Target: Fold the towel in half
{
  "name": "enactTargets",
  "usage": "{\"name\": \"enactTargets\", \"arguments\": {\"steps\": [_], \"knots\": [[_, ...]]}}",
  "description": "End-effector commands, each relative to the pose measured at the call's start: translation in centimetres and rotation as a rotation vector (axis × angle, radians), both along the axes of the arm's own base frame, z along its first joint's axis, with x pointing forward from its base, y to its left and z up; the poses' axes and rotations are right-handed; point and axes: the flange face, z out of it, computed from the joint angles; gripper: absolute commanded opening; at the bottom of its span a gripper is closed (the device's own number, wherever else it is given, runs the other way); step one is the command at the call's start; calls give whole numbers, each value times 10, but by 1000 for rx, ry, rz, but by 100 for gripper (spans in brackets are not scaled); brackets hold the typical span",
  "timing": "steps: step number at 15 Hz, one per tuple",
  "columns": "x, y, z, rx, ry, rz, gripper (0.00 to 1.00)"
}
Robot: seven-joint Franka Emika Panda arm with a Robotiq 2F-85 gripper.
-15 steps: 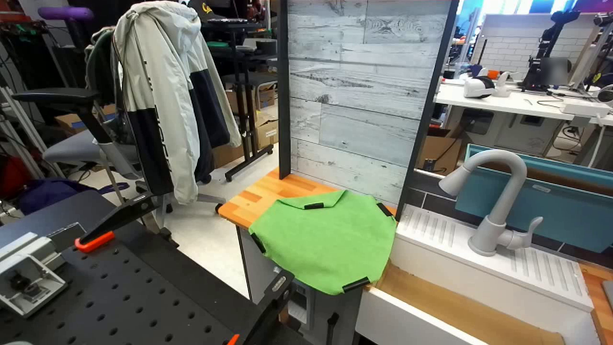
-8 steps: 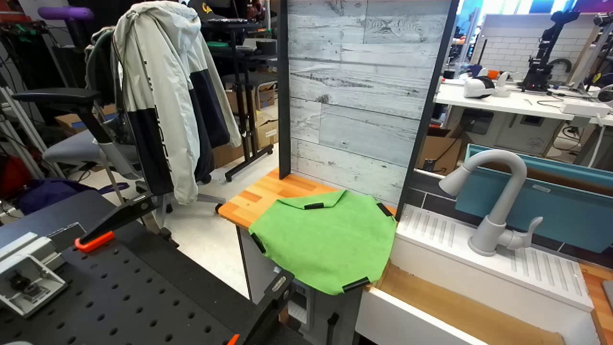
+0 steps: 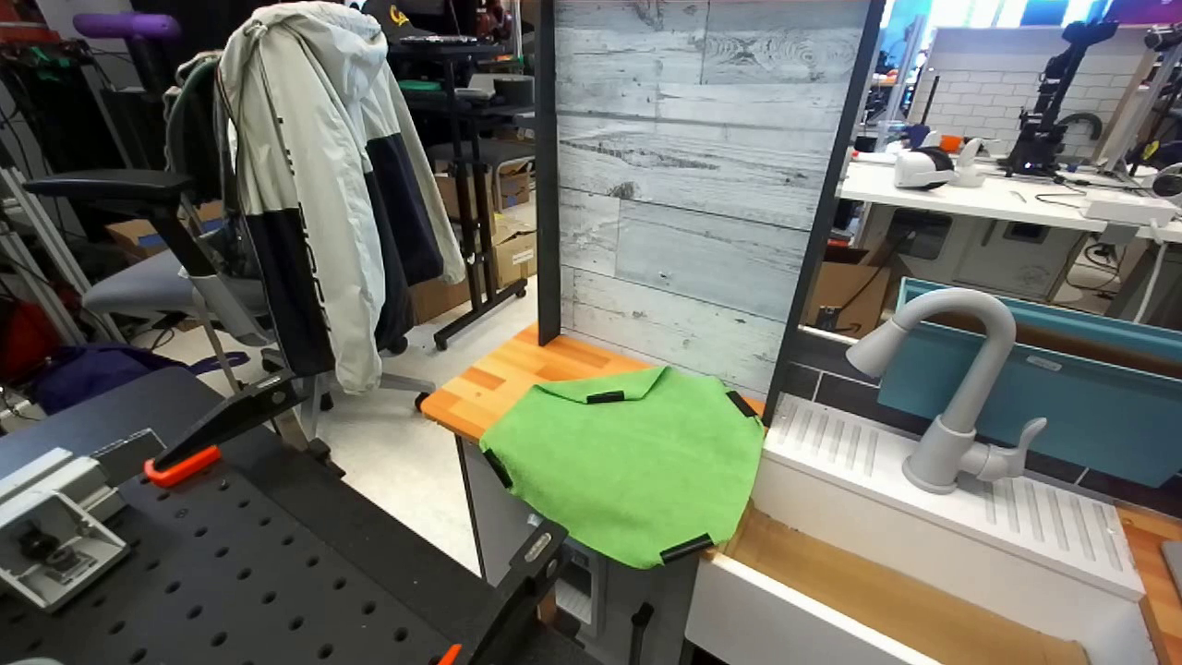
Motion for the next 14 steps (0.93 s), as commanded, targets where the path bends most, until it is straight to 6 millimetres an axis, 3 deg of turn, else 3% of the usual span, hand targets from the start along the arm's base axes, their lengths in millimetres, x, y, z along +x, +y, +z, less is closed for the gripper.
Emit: {"name": "enactTargets", "arguments": {"steps": [1,6,11,14], "knots": [[39,-18,-29,51,-49,-179,100],[93,-46,-98,51,-76,-373,100],[133,-60,-187,55,-74,-524,100],[156,-62,-229,58,-76,-590,100]]}}
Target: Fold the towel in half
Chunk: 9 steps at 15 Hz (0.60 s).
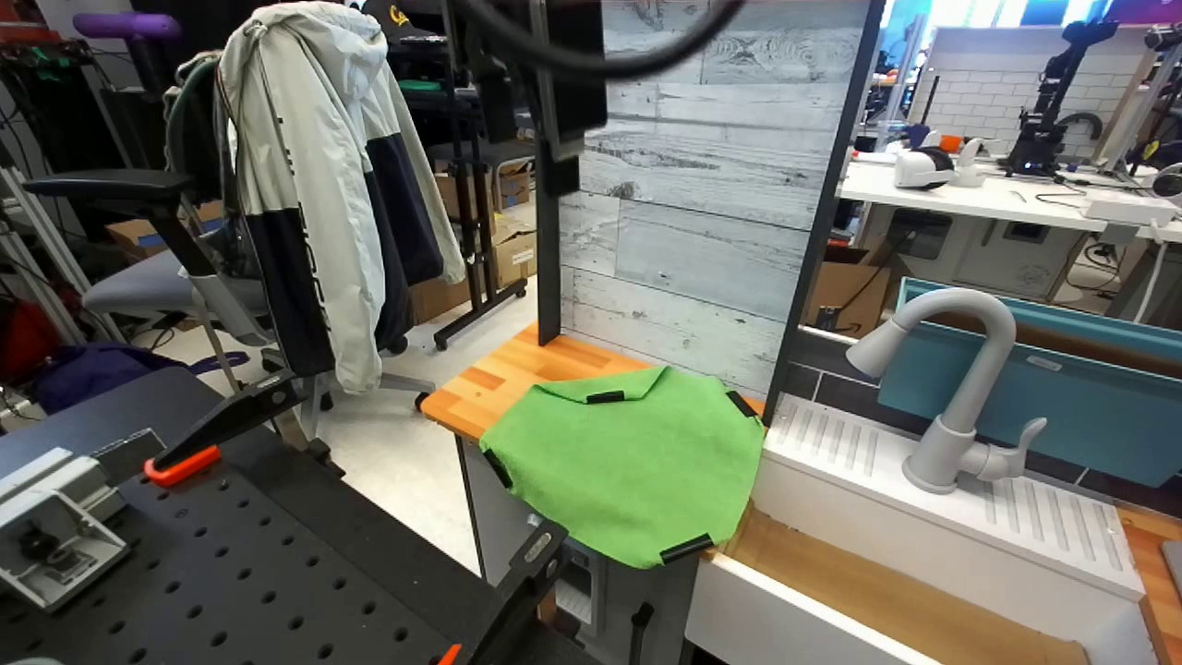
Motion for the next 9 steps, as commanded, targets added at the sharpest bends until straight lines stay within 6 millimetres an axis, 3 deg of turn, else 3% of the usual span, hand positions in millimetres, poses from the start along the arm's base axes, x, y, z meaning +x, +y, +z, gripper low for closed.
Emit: {"name": "enactTargets", "arguments": {"steps": [1,9], "knots": [[38,-3,-45,19,-3,-91,100],[113,-23,-134,52,73,-233,100]]}}
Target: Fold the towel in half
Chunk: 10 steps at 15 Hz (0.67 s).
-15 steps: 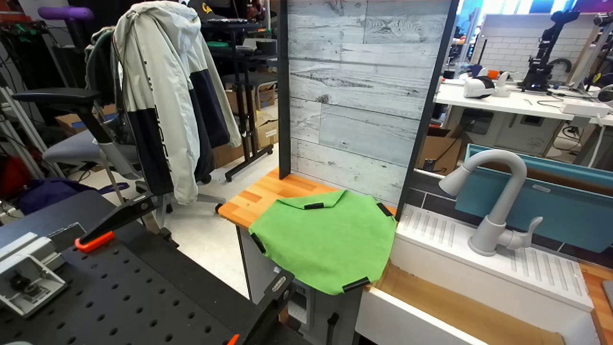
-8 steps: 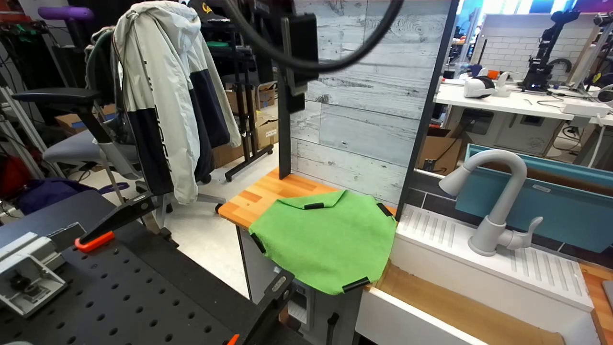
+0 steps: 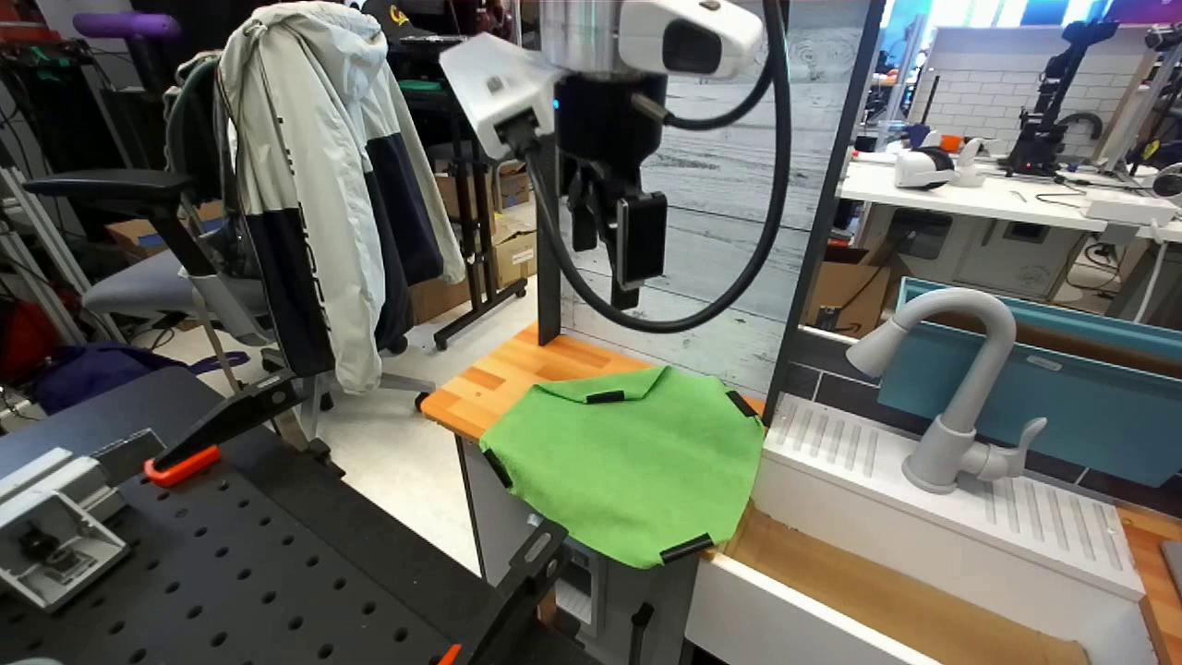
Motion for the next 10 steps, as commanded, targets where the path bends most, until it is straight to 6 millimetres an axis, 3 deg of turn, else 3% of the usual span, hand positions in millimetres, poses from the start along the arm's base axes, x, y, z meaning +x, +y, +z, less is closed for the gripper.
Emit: {"name": "enactTargets", "arguments": {"steps": [1,6,10], "knots": [[40,-12,-44,21,7,-87,100],[71,-21,-102,23,34,-174,100],[87,-17,-141,18,49,-215,100]]}}
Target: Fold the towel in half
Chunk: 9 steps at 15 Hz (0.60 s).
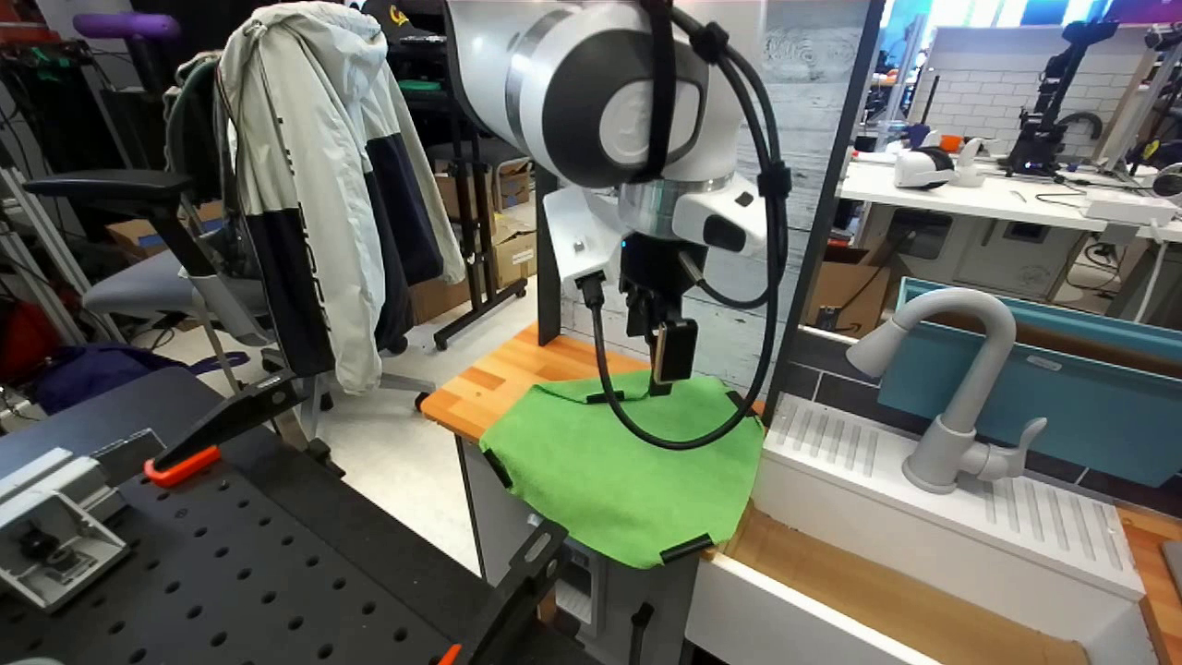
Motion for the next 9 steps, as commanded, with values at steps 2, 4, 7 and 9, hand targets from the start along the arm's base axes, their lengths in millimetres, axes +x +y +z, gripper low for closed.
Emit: {"name": "enactTargets", "arguments": {"steps": [2,4,7,9], "knots": [[24,8,-42,-6,-10,-46,100],[29,15,-54,-6,-1,-46,100],[35,27,-70,-5,6,-45,100],[39,34,-77,-5,8,-46,100]]}}
